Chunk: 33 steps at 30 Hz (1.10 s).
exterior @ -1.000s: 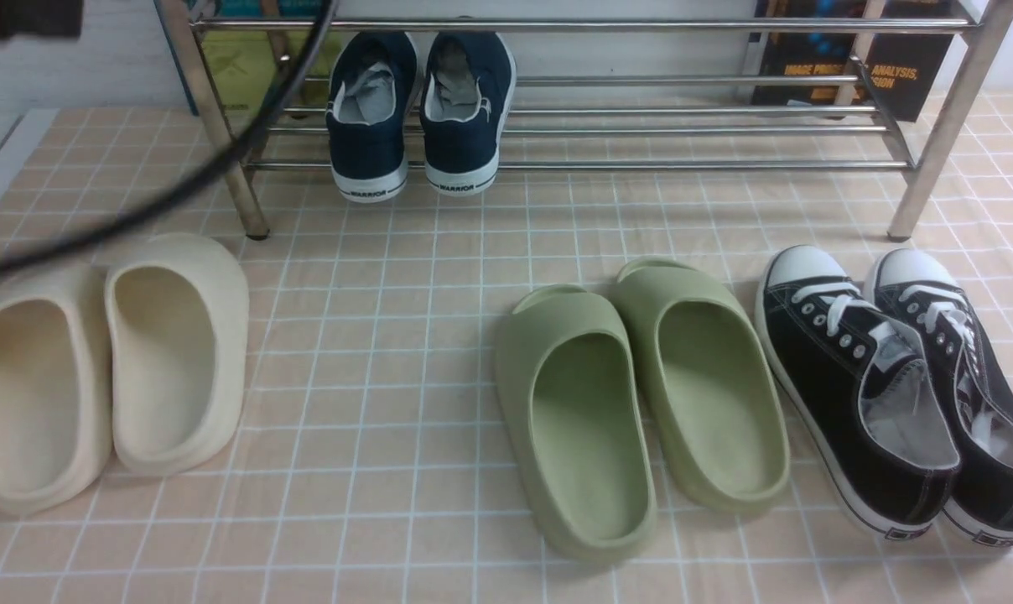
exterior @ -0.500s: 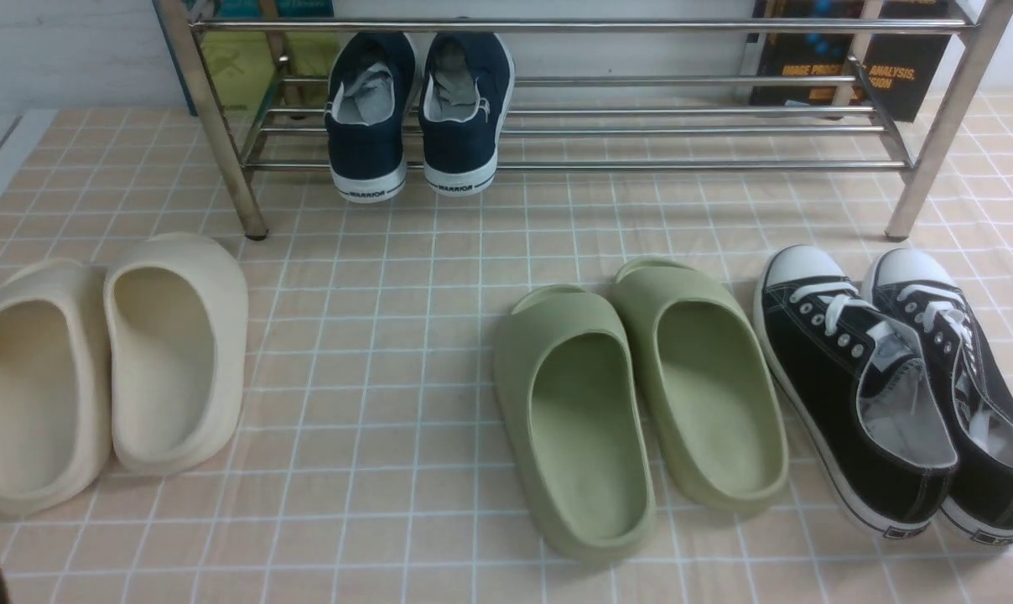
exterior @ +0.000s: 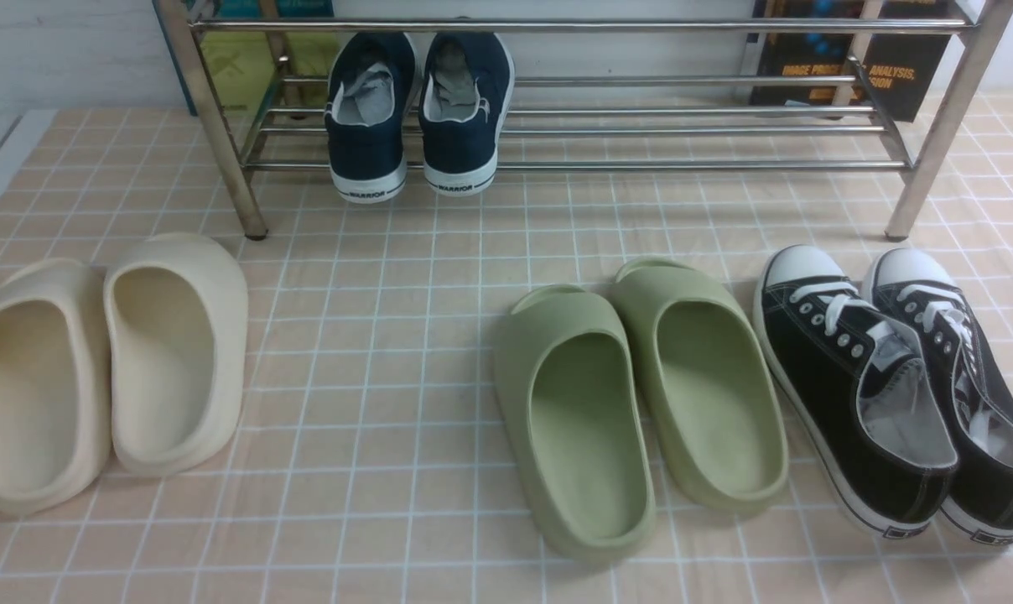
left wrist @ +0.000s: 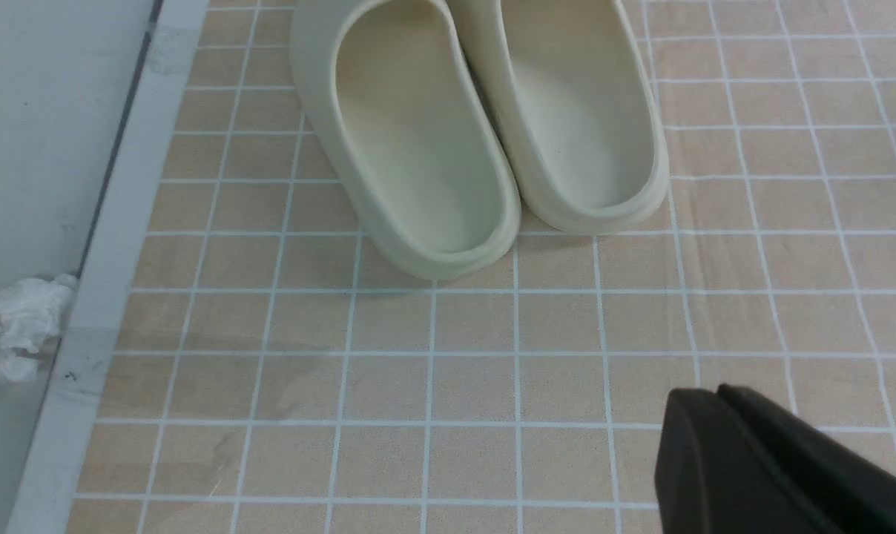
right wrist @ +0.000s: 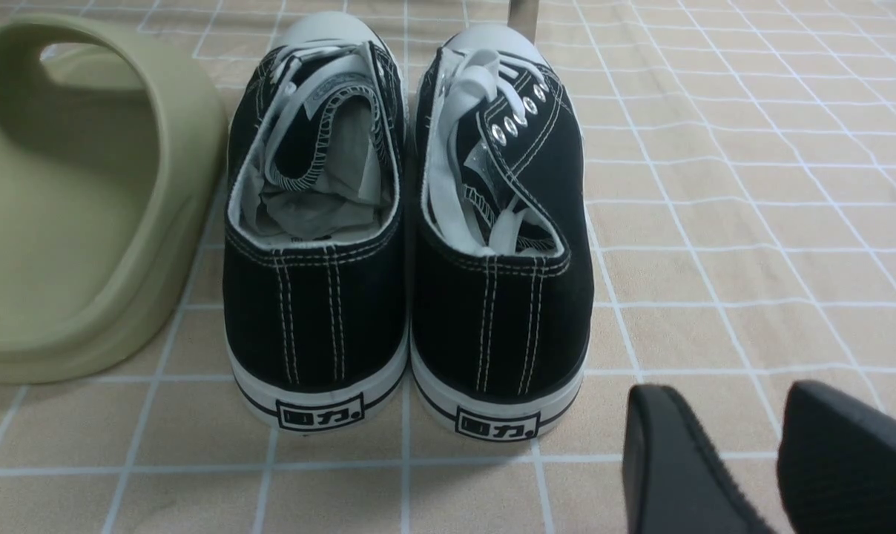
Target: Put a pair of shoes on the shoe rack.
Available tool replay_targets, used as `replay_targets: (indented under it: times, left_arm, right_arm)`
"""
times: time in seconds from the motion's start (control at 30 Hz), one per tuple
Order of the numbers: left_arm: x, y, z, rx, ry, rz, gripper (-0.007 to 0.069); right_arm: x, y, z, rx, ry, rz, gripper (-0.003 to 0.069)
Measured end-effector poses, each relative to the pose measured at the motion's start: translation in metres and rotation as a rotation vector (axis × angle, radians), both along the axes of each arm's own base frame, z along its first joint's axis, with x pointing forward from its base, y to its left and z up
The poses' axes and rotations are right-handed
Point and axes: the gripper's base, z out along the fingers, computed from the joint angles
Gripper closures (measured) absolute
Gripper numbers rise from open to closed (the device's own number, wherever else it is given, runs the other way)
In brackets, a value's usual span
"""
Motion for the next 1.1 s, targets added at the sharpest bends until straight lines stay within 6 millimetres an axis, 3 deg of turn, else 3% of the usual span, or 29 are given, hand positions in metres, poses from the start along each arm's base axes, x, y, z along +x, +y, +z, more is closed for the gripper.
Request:
replay_targets:
  times: [0.27,0.5,0.57,0.73,0.83,1.1]
  left_arm:
    - [0.008,-0.009,-0.009,-0.048,-0.112,-0.047,0.0599]
    - [0.007,-0.019,-0.056,-0.075,-0.397,-0.105,0.0599]
    - [0.007,-0.020,-0.082,-0.065,-0.482,-0.086,0.0599]
    - [0.014,-0.018,-0.127,-0.048,-0.446,-0.010,0.0599]
    - [0.016,-0.017,-0.144,-0.064,-0.397,0.014,0.0599]
    - [0.017,-0.015,-0.154,-0.085,-0.374,0.047,0.0599]
  right_arm:
    - [0.000,0.000,0.000,0.000,0.000,0.000,0.0420]
    - [0.000,0.000,0.000,-0.001,0.000,0.000,0.0420]
    - [0.000,0.000,0.000,-0.001,0.000,0.000,0.0420]
    - [0.000,0.000,0.000,-0.001,0.000,0.000,0.0420]
    - [0.000,0.000,0.000,-0.001,0.000,0.000,0.0420]
    - [0.000,0.000,0.000,-0.001,0.000,0.000,0.0420]
